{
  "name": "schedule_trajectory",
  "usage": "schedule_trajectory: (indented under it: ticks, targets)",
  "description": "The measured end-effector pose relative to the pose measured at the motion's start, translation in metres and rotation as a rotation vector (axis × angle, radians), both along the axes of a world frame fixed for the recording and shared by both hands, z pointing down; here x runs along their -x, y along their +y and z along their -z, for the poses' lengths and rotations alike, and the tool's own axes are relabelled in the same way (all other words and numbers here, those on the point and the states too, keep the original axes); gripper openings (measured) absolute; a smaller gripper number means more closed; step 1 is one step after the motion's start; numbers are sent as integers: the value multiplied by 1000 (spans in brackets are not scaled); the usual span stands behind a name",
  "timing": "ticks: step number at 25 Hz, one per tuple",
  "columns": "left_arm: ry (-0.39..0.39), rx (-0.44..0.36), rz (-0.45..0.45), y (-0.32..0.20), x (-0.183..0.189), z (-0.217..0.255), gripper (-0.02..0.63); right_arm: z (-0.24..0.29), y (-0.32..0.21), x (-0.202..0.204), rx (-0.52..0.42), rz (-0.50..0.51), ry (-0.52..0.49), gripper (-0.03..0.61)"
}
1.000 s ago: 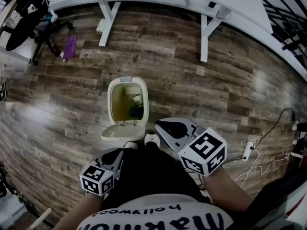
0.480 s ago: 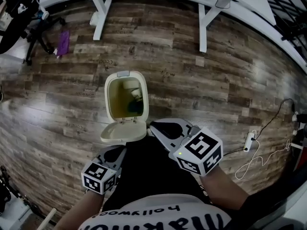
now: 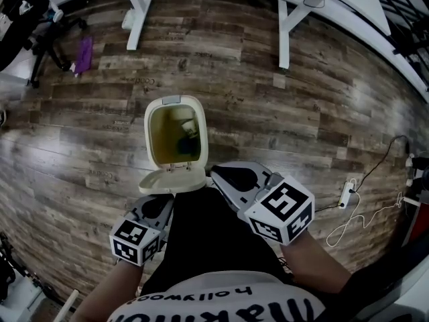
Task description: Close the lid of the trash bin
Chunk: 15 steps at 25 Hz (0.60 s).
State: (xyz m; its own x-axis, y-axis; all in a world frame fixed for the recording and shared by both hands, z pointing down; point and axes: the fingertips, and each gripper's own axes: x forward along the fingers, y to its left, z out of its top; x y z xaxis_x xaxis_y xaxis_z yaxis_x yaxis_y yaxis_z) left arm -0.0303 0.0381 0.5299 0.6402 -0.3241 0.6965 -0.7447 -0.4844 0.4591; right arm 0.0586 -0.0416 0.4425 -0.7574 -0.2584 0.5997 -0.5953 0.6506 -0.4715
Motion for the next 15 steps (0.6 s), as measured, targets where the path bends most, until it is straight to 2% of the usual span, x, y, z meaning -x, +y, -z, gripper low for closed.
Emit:
schedule_trajectory:
  ticks: [5,15]
  targets:
    - [23,-6,35,-25,3,0,7,-3,-12,2,5,-15,10,11]
    - [49,-10,-25,-62,6,-6,6,-21,-30,3,48,-65,20,10]
